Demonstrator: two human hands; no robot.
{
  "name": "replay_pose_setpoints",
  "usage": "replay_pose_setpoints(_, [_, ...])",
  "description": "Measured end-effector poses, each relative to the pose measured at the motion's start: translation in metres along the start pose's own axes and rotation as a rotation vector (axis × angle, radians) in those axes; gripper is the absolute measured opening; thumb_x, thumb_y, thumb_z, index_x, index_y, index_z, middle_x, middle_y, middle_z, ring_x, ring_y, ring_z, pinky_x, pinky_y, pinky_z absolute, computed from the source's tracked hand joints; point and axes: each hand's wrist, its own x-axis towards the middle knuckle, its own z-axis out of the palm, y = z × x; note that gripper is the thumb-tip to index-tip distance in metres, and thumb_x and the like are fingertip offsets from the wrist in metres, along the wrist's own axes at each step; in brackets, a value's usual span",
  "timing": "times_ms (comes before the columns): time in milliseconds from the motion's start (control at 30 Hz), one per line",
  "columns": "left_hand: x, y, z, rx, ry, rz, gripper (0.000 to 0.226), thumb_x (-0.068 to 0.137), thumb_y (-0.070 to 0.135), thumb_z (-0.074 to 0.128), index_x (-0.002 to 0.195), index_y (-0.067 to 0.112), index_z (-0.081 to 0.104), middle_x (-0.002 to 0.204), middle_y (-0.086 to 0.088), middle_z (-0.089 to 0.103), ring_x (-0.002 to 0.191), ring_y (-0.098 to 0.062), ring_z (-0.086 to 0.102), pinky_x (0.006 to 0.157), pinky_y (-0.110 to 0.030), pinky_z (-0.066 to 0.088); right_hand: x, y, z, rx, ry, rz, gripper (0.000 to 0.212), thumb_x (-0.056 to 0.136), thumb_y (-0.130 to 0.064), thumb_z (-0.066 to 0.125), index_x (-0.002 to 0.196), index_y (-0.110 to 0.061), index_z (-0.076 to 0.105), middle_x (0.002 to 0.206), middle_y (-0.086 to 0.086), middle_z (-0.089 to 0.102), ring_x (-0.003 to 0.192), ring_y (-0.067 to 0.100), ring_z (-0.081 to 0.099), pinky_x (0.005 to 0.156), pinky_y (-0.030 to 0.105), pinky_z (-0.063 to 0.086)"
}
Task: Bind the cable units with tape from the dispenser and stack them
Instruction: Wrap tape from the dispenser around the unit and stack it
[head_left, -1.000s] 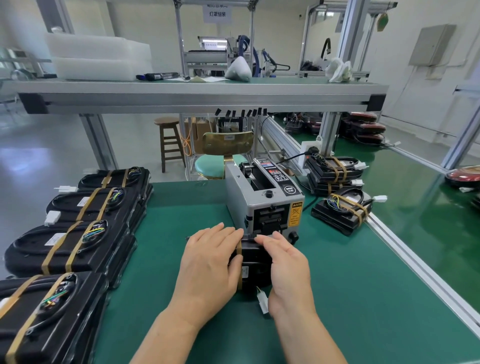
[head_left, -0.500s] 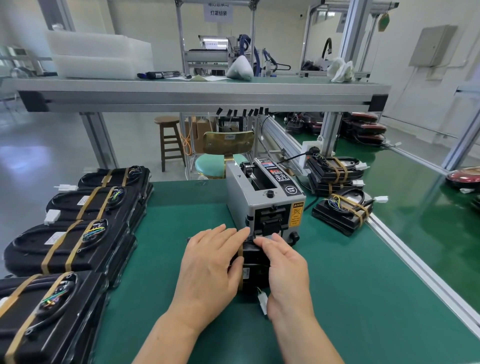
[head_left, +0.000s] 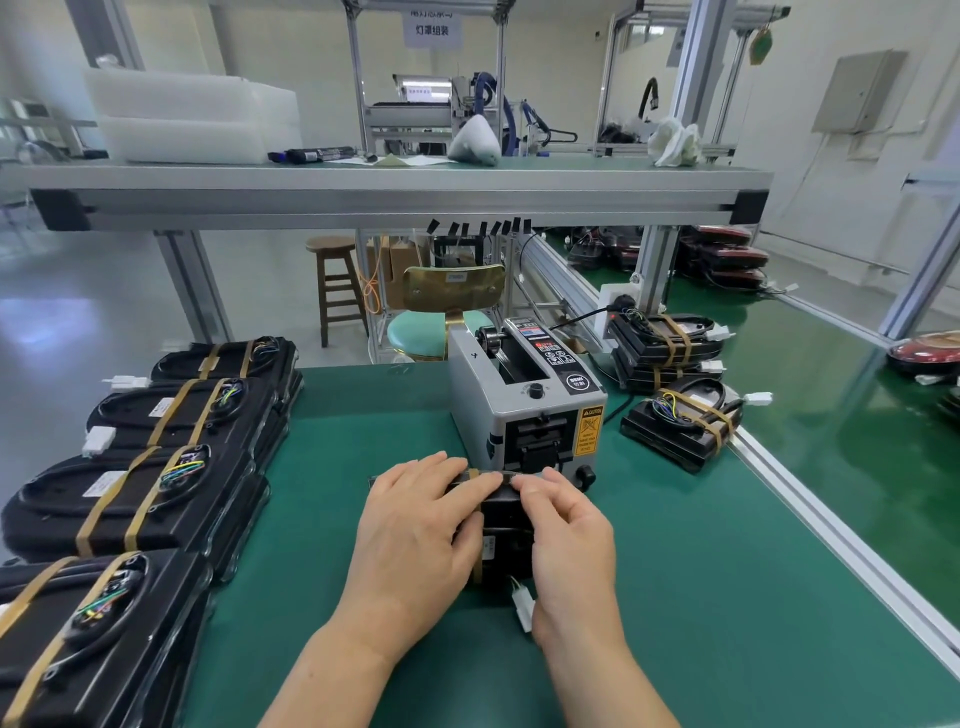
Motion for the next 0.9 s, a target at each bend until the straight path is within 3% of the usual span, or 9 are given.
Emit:
replay_pose_setpoints(133, [0.002,0.001,0.001,0.001,0.027,0.005,0.031,0.081,0.019,0.060,0.108,0.027,0.074,0.103,0.005,0.069,0.100,-0.020,0.063,0.097,-0.028,0.034,0.009,0.001,-0.010,0.009,0.111,-0.011,0.021,0.090,-0.004,0.062,0.097,-0.022,0.069,0.102,0.005,0.071,0.099,0.023,0.068,0.096,0.047,0.053])
replay_pose_setpoints(233, [0.001,0.002,0.000,0.007,0.017,-0.012,0.032,0.080,0.020,0.059,0.108,0.028,0.073,0.101,0.006,0.067,0.095,-0.019,0.062,0.095,-0.030,0.036,0.016,0.004,-0.014,0.001,0.123,0.016,0.021,0.092,-0.001,0.058,0.097,-0.020,0.067,0.105,0.009,0.070,0.098,0.021,0.067,0.095,0.043,0.053])
replay_pose_setpoints(333, [0.002,0.006,-0.001,0.044,-0.012,-0.039,0.036,0.075,0.018,0.063,0.108,0.030,0.072,0.098,0.004,0.065,0.090,-0.021,0.061,0.091,-0.036,0.041,0.016,0.012,-0.015,0.010,0.097,0.076,0.018,0.095,-0.005,0.055,0.098,-0.017,0.068,0.103,0.010,0.072,0.098,0.026,0.069,0.093,0.047,0.055])
replay_pose_setpoints(533, [0.007,0.014,-0.005,0.104,-0.098,-0.070,0.042,0.073,0.017,0.060,0.110,0.033,0.072,0.094,0.000,0.064,0.085,-0.026,0.061,0.084,-0.043,0.046,0.014,0.012,-0.013,0.061,0.069,0.140,0.017,0.097,-0.013,0.052,0.096,-0.017,0.069,0.098,0.009,0.074,0.090,0.024,0.071,0.071,0.036,0.057])
replay_pose_setpoints(633, [0.010,0.017,-0.006,0.152,-0.165,-0.046,0.048,0.072,0.023,0.059,0.117,0.037,0.068,0.090,-0.002,0.060,0.082,-0.028,0.058,0.082,-0.045,0.046,0.012,0.011,-0.014,0.065,0.060,0.141,0.017,0.097,-0.013,0.052,0.097,-0.017,0.069,0.097,0.009,0.073,0.089,0.023,0.070,0.069,0.034,0.056])
replay_pose_setpoints(733, [0.017,0.020,-0.006,0.253,-0.296,-0.026,0.057,0.075,0.054,0.054,0.132,0.049,0.052,0.096,0.001,0.052,0.090,-0.026,0.051,0.094,-0.045,0.037,0.013,0.009,-0.015,0.114,0.054,0.144,0.019,0.096,-0.009,0.053,0.096,-0.015,0.071,0.092,0.007,0.075,0.082,0.018,0.072,0.060,0.026,0.055])
replay_pose_setpoints(800, [0.022,0.020,-0.003,0.323,-0.395,-0.045,0.070,0.074,0.070,0.046,0.141,0.054,0.033,0.108,0.004,0.046,0.104,-0.024,0.045,0.108,-0.044,0.023,0.015,0.007,-0.015,0.132,0.035,0.146,0.020,0.095,-0.005,0.054,0.094,-0.011,0.073,0.089,0.007,0.076,0.079,0.017,0.073,0.058,0.024,0.055])
replay_pose_setpoints(900, [0.027,0.022,0.003,0.289,-0.414,-0.051,0.071,0.075,0.068,0.054,0.139,0.045,0.032,0.126,0.014,0.044,0.123,-0.015,0.041,0.115,-0.041,0.010,0.025,0.001,-0.016,0.080,-0.039,0.145,0.017,0.091,-0.001,0.059,0.087,-0.006,0.074,0.083,0.005,0.075,0.071,0.012,0.071,0.055,0.019,0.052])
